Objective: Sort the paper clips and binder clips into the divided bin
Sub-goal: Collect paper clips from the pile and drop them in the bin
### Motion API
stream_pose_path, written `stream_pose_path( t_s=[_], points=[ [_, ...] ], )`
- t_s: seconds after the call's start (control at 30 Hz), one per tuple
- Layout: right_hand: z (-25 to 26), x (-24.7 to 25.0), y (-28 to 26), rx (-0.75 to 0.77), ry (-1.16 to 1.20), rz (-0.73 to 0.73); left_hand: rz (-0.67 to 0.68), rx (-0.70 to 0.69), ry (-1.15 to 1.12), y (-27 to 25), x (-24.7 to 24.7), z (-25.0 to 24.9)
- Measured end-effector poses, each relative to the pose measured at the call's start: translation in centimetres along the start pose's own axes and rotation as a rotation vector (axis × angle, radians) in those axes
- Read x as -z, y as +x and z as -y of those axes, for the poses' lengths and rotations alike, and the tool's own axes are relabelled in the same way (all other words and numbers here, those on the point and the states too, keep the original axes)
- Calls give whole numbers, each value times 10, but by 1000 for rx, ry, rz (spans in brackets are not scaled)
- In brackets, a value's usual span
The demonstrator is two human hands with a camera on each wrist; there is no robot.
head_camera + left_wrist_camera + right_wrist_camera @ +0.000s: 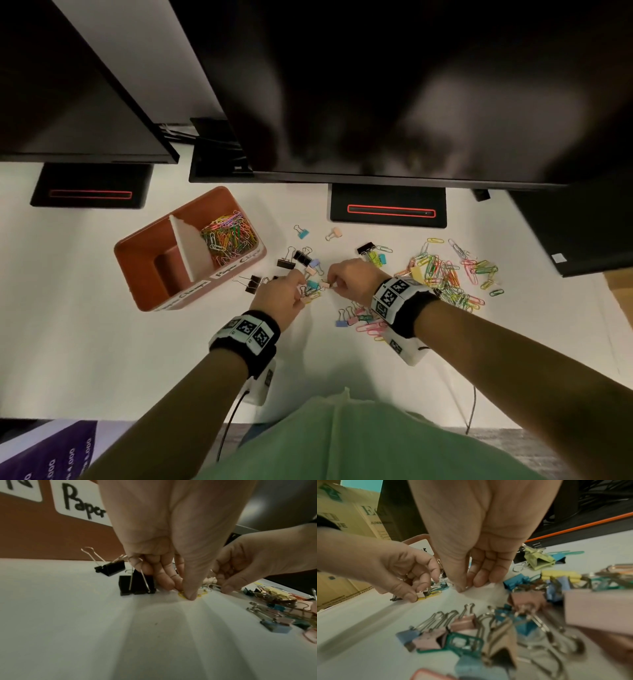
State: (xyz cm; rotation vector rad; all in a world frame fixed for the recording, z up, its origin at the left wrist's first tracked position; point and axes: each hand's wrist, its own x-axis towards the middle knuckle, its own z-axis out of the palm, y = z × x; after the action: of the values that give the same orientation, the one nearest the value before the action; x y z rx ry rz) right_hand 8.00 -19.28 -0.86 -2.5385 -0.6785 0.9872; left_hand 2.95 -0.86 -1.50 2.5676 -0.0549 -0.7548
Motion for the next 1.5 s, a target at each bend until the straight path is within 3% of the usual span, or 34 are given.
stream_pose_path(
  t_s=[0.23, 0.37, 0.43, 0.53, 0.63, 0.9, 1.37, 1.5],
  points=[
    [-7, -1, -12, -125, 81, -67, -74, 41, -216, -11, 5, 18],
    [-3, 1, -18, 14, 26, -183, -211, 32, -118, -15, 7, 22],
    [4, 0, -16, 104, -4, -159, -239, -2, 11, -17, 5, 17],
    [18, -5, -7, 121, -44, -27, -185, -28, 191, -16, -2, 6],
    [26, -10, 4, 63, -50, -9, -146, -1, 250, -11, -10, 0],
    [32, -12, 17, 79, 28, -83, -155, 7, 264, -9, -11, 2],
    [21, -14, 2, -2, -27, 18, -77, -82, 125, -9, -11, 9],
    [5, 0, -10, 14, 99, -70, -45, -94, 93, -8, -8, 12]
  ],
)
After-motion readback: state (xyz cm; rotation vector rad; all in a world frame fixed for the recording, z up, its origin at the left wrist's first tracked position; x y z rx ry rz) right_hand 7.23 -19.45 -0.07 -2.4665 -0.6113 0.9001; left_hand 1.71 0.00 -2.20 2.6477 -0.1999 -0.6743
